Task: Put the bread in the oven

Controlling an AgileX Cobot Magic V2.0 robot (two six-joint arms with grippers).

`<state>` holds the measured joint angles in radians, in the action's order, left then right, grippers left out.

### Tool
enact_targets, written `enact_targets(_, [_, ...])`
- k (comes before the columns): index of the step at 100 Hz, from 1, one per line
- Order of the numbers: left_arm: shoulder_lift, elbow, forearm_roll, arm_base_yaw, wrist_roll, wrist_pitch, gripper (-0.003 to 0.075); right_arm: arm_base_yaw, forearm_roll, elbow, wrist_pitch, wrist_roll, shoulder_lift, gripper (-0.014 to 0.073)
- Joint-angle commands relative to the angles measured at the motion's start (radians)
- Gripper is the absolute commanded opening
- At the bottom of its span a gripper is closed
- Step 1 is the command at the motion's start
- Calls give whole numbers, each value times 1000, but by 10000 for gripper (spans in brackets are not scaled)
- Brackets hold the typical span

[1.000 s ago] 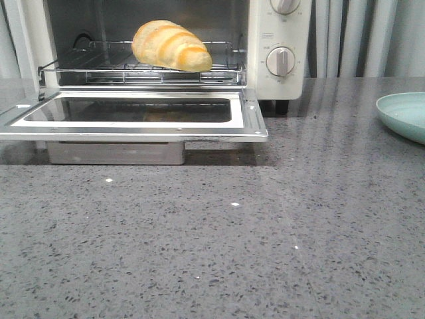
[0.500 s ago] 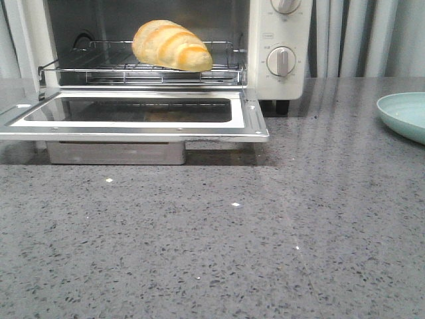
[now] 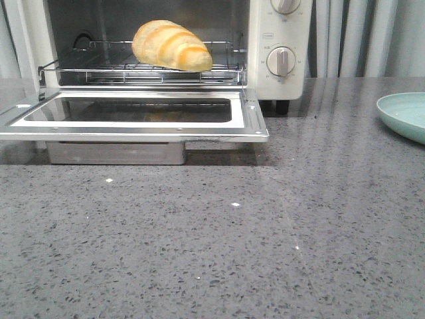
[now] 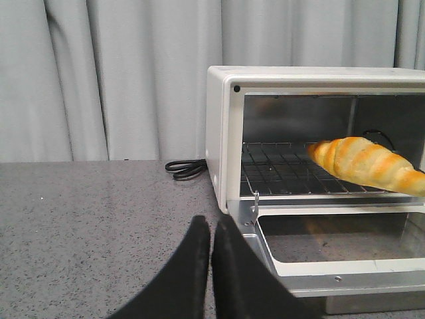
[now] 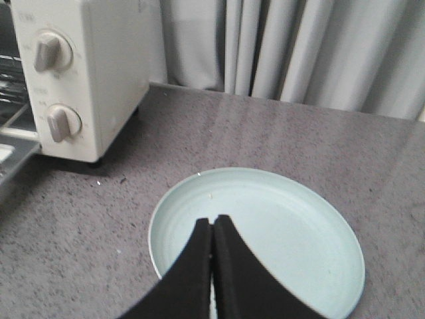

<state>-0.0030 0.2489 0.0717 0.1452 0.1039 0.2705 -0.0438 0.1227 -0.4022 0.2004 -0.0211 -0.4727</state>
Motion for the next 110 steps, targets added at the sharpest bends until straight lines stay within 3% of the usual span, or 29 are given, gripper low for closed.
enact_targets(1, [-25, 25, -7, -4, 1, -71, -21, 27, -1, 66, -142, 2, 78, -68])
enact_targets(30, [-25, 25, -7, -4, 1, -71, -21, 39, -3, 276, -166, 2, 278, -68])
enact_targets(54, [-25, 25, -7, -4, 1, -71, -21, 39, -3, 299, -163, 2, 283, -68])
enact_targets(93, [-25, 25, -7, -4, 1, -71, -21, 39, -3, 377, -159, 2, 502, -68])
enact_targets(110, [-25, 25, -7, -4, 1, -71, -21, 39, -3, 405, -167, 2, 500, -68])
